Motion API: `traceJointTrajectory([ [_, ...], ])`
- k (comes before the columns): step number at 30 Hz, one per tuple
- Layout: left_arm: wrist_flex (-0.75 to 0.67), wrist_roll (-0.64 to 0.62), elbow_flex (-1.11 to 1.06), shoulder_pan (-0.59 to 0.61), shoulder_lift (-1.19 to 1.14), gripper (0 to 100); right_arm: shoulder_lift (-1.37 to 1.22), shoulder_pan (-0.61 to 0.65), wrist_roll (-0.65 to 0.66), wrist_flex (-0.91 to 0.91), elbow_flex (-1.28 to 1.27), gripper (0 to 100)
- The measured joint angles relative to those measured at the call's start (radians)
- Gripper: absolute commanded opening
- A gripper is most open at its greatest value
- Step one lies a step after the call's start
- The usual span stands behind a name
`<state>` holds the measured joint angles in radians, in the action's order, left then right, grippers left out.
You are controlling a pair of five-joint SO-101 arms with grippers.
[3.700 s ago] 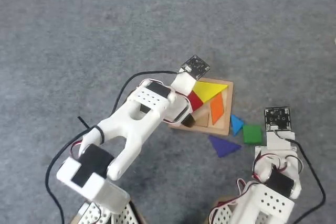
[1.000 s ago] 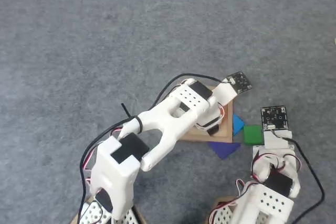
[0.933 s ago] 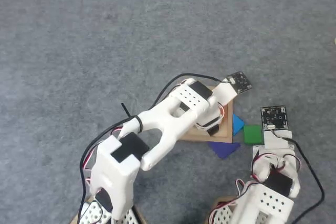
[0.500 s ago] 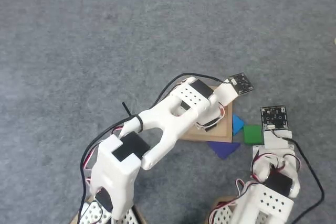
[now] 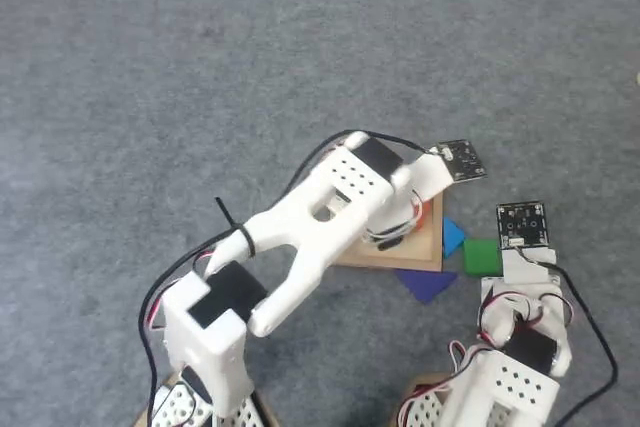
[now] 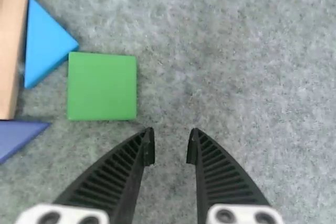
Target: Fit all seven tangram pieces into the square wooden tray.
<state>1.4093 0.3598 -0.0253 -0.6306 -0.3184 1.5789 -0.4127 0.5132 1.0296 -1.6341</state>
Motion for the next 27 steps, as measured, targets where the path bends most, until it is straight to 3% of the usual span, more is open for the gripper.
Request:
traceJointTrajectory([
  [4, 0.043, 0.204, 0.000, 0.035, 0.014, 9, 0.000, 0.000, 0.000, 0.000, 0.000, 11.1],
  [18, 0.049, 1.188, 0.000, 0.037, 0.015, 2, 0.000, 0.000, 0.000, 0.000, 0.000, 11.1],
  [21, 0.006, 1.257, 0.000, 0.012, 0.015, 2, 0.000, 0.000, 0.000, 0.000, -0.002, 11.1],
  [27, -0.032, 1.269, 0.000, -0.031, -0.026, 2, 0.002, 0.000, 0.000, 0.000, -0.011, 11.1],
])
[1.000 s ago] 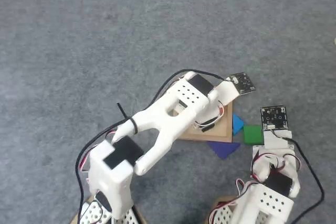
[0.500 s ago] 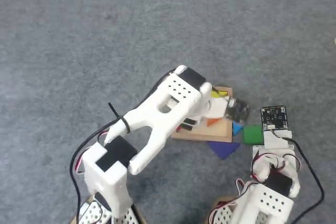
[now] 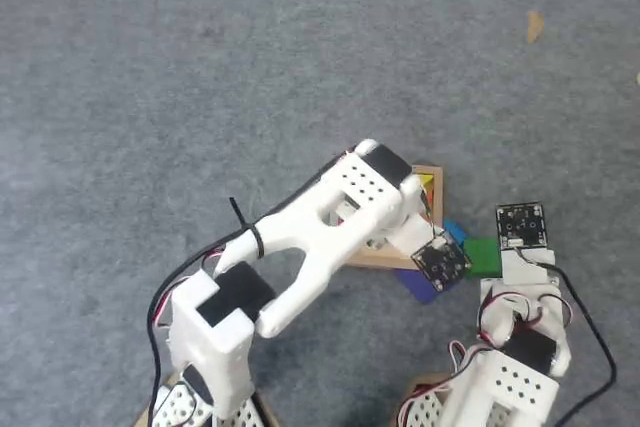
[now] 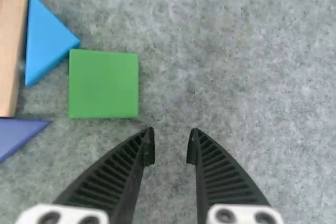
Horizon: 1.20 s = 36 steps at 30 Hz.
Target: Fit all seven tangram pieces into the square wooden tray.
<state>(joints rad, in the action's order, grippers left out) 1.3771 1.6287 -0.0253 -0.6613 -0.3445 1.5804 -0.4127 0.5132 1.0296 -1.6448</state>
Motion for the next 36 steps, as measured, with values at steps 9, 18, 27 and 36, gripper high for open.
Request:
traceJointTrajectory([
  [9, -0.011, -0.212, 0.000, 0.095, 0.049, 2, 0.000, 0.002, 0.000, 0.000, 0.000, 11.3],
  [18, -0.196, -1.003, 0.026, 0.278, 0.321, 1, 0.000, 0.003, 0.000, -0.002, 0.000, 11.2],
  [27, -0.445, -1.341, -0.555, 0.439, 0.973, 2, -0.002, 0.176, 0.000, -0.003, -0.018, 11.2],
  [36, -0.681, -1.455, -1.462, 0.617, 1.625, 2, 0.000, 0.307, -0.005, -0.003, -0.020, 11.2],
])
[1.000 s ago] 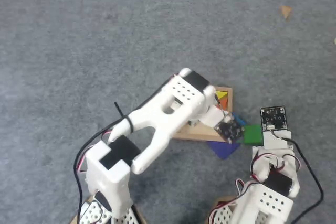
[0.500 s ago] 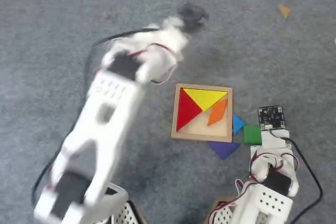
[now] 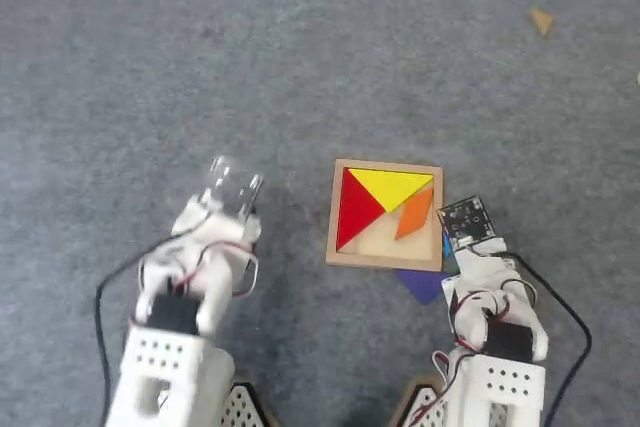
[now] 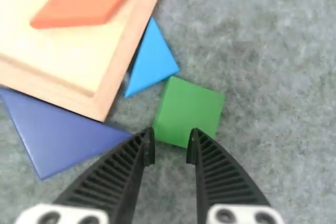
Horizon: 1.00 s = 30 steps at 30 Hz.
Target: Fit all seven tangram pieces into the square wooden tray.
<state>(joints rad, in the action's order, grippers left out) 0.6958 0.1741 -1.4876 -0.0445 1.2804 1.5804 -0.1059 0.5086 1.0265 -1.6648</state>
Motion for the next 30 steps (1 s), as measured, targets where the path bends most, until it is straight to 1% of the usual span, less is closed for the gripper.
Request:
traceJointTrajectory([
  [3, 0.008, -0.005, -0.173, 0.041, 0.215, 2, 0.000, 0.000, -0.054, -0.014, 0.000, 11.2],
  [6, 0.120, -0.037, -0.198, 0.055, 0.413, 2, 0.000, -0.002, -0.081, -0.018, 0.000, 11.2],
  [8, 0.196, -0.063, -0.199, 0.068, 0.499, 2, 0.000, -0.002, -0.083, -0.018, 0.000, 11.2],
  [15, 0.207, -0.081, -0.204, 0.103, 0.482, 2, 0.000, 0.000, -0.086, -0.048, -0.009, 11.2],
  [23, 0.207, -0.081, -0.204, 0.104, 0.462, 2, 0.000, 0.002, -0.091, -0.052, -0.011, 11.5],
  [30, 0.207, -0.081, -0.204, 0.104, 0.460, 2, 0.000, 0.014, -0.092, -0.014, -0.011, 11.3],
])
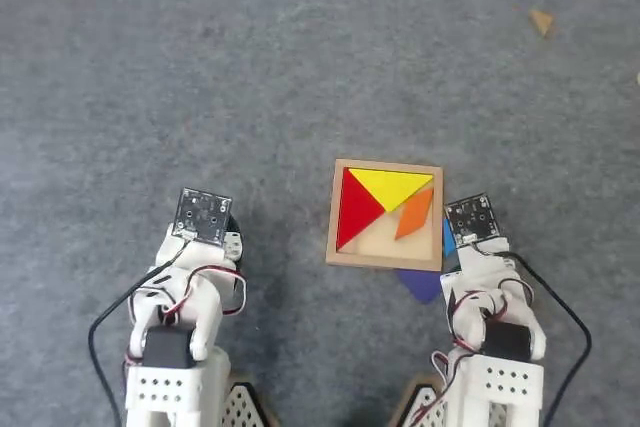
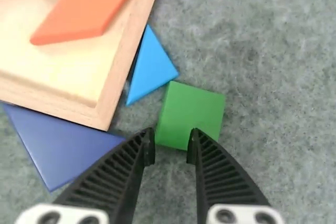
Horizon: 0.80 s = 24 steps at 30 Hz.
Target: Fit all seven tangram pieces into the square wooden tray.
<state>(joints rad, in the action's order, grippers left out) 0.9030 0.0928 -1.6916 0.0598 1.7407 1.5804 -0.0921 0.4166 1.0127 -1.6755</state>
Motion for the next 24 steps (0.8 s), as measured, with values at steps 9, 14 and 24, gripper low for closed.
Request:
traceJointTrajectory([
  [9, 0.287, 0.000, 0.000, 0.000, 0.002, 2, 0.000, 0.000, 0.000, 0.002, 0.000, 11.3],
  [14, 0.334, 0.000, 0.000, 0.000, 0.054, 2, 0.000, 0.000, 0.000, 0.002, 0.000, 11.3],
  [24, 0.354, 0.000, 0.000, 0.000, 0.058, 2, 0.000, 0.000, 0.000, 0.002, 0.000, 11.3],
])
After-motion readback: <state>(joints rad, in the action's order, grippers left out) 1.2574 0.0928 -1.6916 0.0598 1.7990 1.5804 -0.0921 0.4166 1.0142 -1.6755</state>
